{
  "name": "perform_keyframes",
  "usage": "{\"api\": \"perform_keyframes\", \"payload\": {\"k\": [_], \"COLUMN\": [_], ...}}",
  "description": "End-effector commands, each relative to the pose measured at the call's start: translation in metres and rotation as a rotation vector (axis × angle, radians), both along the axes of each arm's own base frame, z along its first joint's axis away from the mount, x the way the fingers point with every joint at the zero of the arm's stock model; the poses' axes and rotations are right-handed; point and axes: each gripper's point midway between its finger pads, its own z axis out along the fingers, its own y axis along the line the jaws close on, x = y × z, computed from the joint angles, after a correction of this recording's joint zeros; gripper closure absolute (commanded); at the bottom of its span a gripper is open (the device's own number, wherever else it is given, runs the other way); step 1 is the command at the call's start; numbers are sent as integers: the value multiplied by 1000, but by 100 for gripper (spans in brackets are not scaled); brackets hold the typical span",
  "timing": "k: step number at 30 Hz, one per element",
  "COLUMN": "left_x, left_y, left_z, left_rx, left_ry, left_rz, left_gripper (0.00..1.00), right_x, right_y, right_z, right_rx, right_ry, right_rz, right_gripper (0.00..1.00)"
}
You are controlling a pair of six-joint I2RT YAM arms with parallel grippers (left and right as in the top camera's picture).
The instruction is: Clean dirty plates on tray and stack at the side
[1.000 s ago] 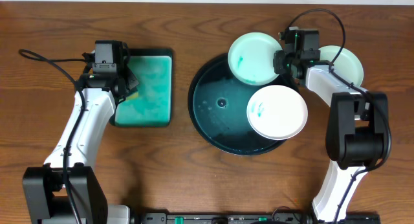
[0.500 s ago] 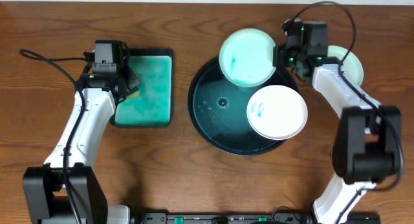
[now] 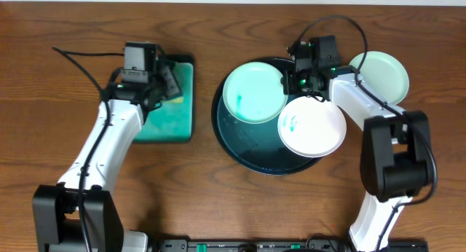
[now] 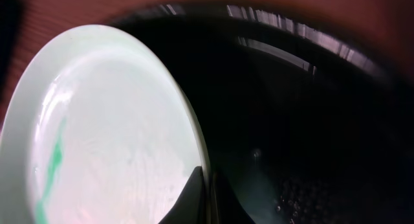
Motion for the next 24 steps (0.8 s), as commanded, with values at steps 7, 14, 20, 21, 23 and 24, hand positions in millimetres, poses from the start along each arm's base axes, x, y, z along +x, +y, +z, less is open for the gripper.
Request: {"api": "perform_keyframes", "payload": {"k": [7, 14, 20, 21, 23, 24], "left_x": [-1, 14, 27, 27, 24, 23], "left_y": [-66, -127, -180, -187, -203, -210], "left_z": [9, 2, -36, -43, -60, -67], "left_rx": [-82, -191, -318, -332, -361, -367], "left_ry": [-51, -108, -100, -92, -69, -60], "left_rz": [-90, -113, -82, -79, -70, -72], "left_gripper": [93, 93, 93, 93, 93, 93], "right_x": [-9, -9, -9, -9, -9, -10], "right_y": [4, 6, 4, 4, 5, 5], "right_z": [-30, -32, -34, -34, -34, -34], "right_rx": [-1, 0, -15, -16, -15, -16], "right_ry": [82, 81, 82, 82, 83, 84], "right_rz": [-12, -7, -17, -16, -14, -15], "right_gripper": [99, 99, 99, 99, 99, 99]}}
